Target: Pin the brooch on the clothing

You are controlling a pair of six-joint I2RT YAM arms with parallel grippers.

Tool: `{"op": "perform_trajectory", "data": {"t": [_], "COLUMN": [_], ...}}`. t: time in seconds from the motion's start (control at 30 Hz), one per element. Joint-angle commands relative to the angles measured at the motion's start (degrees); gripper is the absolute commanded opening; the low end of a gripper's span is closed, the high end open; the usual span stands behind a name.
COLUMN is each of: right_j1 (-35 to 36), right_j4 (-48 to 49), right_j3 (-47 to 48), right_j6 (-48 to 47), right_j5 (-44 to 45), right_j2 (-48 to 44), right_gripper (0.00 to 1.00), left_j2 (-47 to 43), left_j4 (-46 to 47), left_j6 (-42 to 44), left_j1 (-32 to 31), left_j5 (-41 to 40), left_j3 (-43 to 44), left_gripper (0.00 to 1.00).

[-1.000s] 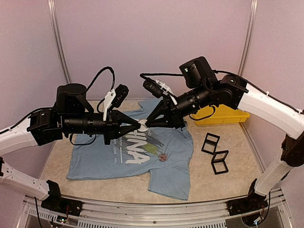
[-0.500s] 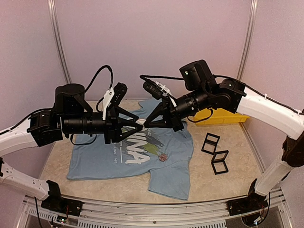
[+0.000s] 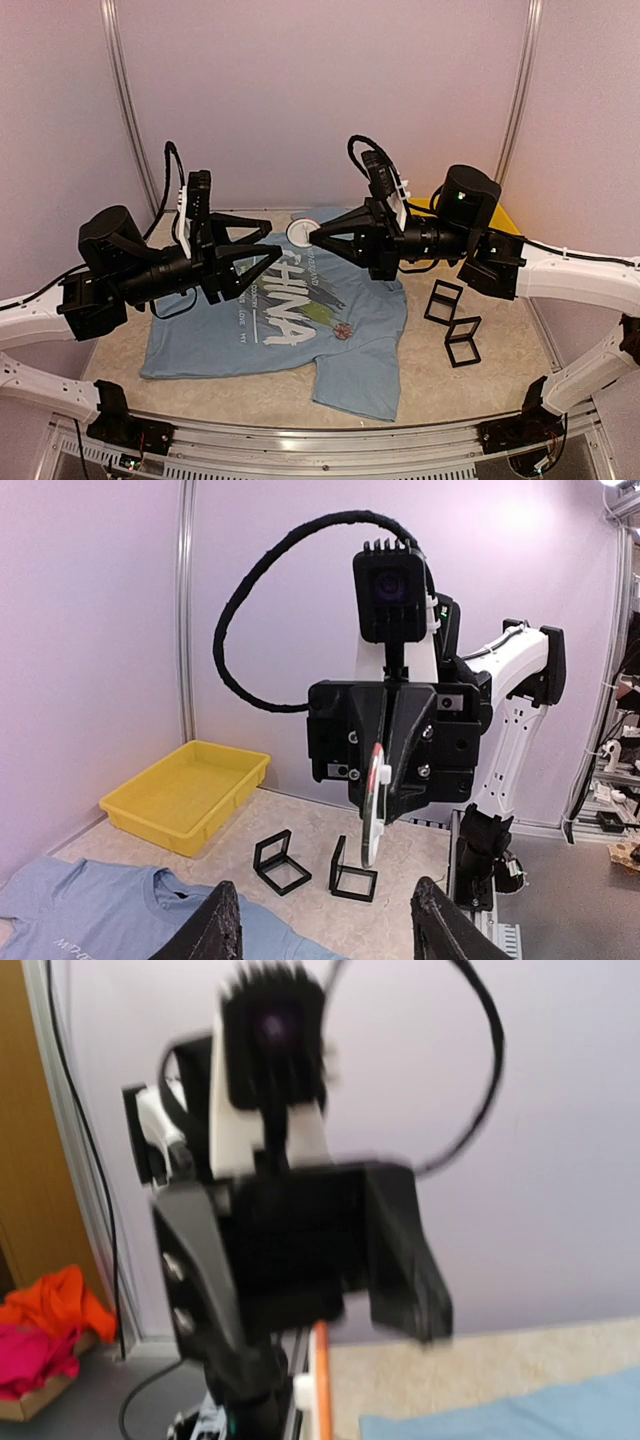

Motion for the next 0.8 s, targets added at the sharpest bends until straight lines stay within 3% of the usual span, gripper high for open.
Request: {"op": "perform_trajectory", "data": {"t": [0.0, 0.23, 0.33, 0.43, 0.63, 0.67, 0.73, 0.77], "right_j1": [0.78, 1.18, 1.45, 1.56, 1.5, 1.53, 1.47, 1.42], "right_j4": [4.32, 2.36, 1.45, 0.34, -2.29, -3.32, -5.75, -6.34], "right_j3": [1.82, 2.58, 3.03, 3.59, 4.63, 5.07, 6.21, 6.71], "right_j6": [1.07, -0.05, -0.44, -1.12, -2.8, -3.33, -4.18, -4.35], "right_j5": [-0.22, -0.52, -0.55, -0.55, 0.18, 0.47, 1.22, 1.24], "right_j2": [1.08, 1.49, 1.92, 2.14, 1.79, 1.79, 1.94, 1.98], "right_gripper": [0.0, 0.0, 0.0, 0.0, 0.0, 0.02, 0.27, 0.33], "left_j2": [2.38, 3.17, 3.81, 4.63, 4.05, 3.87, 3.52, 3.37], "left_j4": [5.1, 8.01, 7.09, 6.05, 5.1, 5.09, 5.08, 5.15], "left_j6": [-1.53, -1.37, -1.18, -0.92, -0.65, -0.59, -0.08, 0.39], "left_j1": [-0.3, -0.33, -0.32, -0.28, -0.38, -0.41, -0.45, -0.49], "left_j5": [1.74, 2.83, 2.74, 2.98, 3.41, 3.16, 2.93, 3.2], "left_j3": [1.5, 1.71, 2.57, 3.21, 2.67, 2.48, 2.21, 2.12], "left_gripper": [0.5, 0.48, 0.34, 0.01, 0.0, 0.0, 0.0, 0.0]}}
